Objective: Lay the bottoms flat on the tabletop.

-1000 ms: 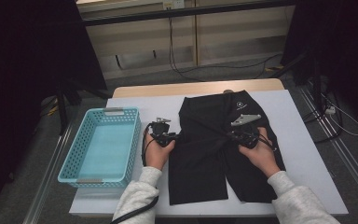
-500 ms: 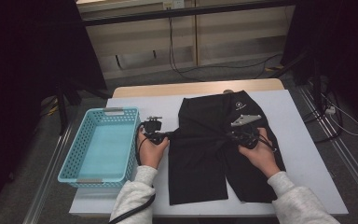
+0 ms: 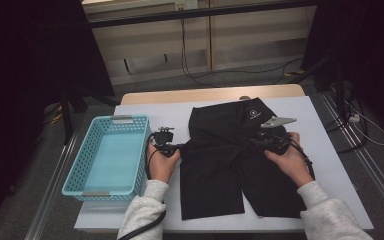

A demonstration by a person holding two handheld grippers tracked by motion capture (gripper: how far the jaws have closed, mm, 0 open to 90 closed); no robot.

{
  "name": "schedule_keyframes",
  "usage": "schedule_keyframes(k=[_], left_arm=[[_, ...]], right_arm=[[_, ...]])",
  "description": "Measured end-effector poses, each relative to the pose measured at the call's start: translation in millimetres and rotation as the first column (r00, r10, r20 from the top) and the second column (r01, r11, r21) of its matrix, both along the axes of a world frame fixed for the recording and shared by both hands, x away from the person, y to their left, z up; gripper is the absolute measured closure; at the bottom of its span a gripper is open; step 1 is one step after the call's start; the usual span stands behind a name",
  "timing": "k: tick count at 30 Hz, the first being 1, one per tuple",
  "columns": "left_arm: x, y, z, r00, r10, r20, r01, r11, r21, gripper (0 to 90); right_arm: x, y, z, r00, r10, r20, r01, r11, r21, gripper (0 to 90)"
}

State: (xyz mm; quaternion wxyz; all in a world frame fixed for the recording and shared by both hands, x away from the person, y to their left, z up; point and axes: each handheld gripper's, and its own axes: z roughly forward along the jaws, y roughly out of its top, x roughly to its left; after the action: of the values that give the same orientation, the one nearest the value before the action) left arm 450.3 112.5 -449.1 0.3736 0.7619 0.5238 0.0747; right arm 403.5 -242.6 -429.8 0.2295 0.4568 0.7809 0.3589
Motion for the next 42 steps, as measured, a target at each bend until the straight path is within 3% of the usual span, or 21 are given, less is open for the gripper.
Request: schedule_keyframes(k=[5,12,18,21,22,24,26,28,30,31,33,35,37,38,39,41,42], left_arm=[[0.7,0.6,-2.7,1.0,-0.002,-0.006,0.002,1.0,0.005,90.0],[1.1,-0.3,-5.5,0.9998,-0.009,-0.019,0.01,0.9999,0.013,90.0],[1.5,-0.6,-6.1,0.9998,-0.01,-0.017,0.011,0.9999,0.011,90.0],[1.8,-1.0,-6.5,0.9998,-0.009,-0.015,0.009,0.9999,0.005,90.0],[1.9,-1.3,-6.6,0.9998,-0.013,-0.014,0.013,0.9999,0.005,90.0],[2.2,-1.2,-6.4,0.9999,-0.011,-0.007,0.011,0.9999,0.002,90.0],[2.4,-0.6,-6.4,0.9999,-0.007,-0.008,0.007,1.0,-0.002,90.0],[2.6,0.0,-6.5,0.9999,-0.008,-0.013,0.008,1.0,-0.004,90.0],[3.0,0.7,-5.9,0.9998,-0.005,-0.019,0.004,0.9999,-0.014,90.0],[3.5,0.7,-5.2,0.9998,-0.006,-0.019,0.005,0.9998,-0.017,89.6],[5.8,1.3,-3.8,0.9999,0.004,0.016,-0.003,0.9996,-0.029,80.1],[8.1,2.1,-0.8,0.9993,0.01,0.035,-0.009,0.9994,-0.033,71.3],[10.2,0.3,-0.7,0.9984,-0.011,0.055,0.012,0.9997,-0.021,63.0],[11.0,-2.0,-1.8,0.9984,-0.017,0.055,0.018,0.9998,-0.012,62.1],[12.6,-4.2,-3.7,0.9979,-0.028,0.058,0.029,0.9995,-0.01,62.0],[16.3,-9.6,-9.7,0.9973,-0.045,0.058,0.045,0.999,-0.001,59.2],[17.7,-11.2,-10.4,0.9965,-0.046,0.07,0.046,0.9989,-0.002,59.9]], right_arm=[[4.6,-35.9,-2.4,0.9923,-0.124,-0.005,0.124,0.9923,0.0,53.3],[12.6,-72.9,-12.5,0.9645,-0.264,0.001,0.264,0.9645,-0.002,52.7],[22.4,-85.2,-32.9,0.9491,-0.307,-0.07,0.308,0.9513,0.004,58.0],[22.0,-86.8,-32.9,0.957,-0.276,-0.089,0.28,0.9591,0.038,83.5],[20.9,-87.5,-32.6,0.9568,-0.277,-0.089,0.28,0.9595,0.027,89.8],[19.0,-92.6,-32.0,0.9547,-0.282,-0.094,0.287,0.9568,0.044,90.0],[15.3,-99.6,-30.2,0.9475,-0.306,-0.094,0.309,0.9508,0.021,90.0],[11.3,-108.1,-30.4,0.942,-0.318,-0.108,0.324,0.9445,0.052,90.0],[7.3,-113.3,-29.5,0.9335,-0.346,-0.094,0.347,0.9379,-0.008,90.0],[5.0,-117.3,-29.3,0.9306,-0.351,-0.102,0.356,0.9342,0.028,90.0],[1.0,-120.7,-29.0,0.9285,-0.357,-0.102,0.36,0.933,0.009,90.0],[-1.4,-121.7,-27.7,0.9334,-0.346,-0.095,0.353,0.9335,0.064,90.0],[-1.2,-116.5,-24.1,0.9396,-0.335,-0.068,0.339,0.9386,0.061,80.9],[0.1,-113.2,-22.6,0.9434,-0.327,-0.058,0.33,0.9409,0.075,73.0],[1.9,-109.5,-21.4,0.9482,-0.313,-0.053,0.317,0.9447,0.085,71.6],[6.2,-101.9,-21.3,0.9508,-0.307,-0.043,0.309,0.9498,0.051,60.8],[8.1,-99.2,-22.1,0.9491,-0.312,-0.046,0.314,0.9479,0.055,61.0]])
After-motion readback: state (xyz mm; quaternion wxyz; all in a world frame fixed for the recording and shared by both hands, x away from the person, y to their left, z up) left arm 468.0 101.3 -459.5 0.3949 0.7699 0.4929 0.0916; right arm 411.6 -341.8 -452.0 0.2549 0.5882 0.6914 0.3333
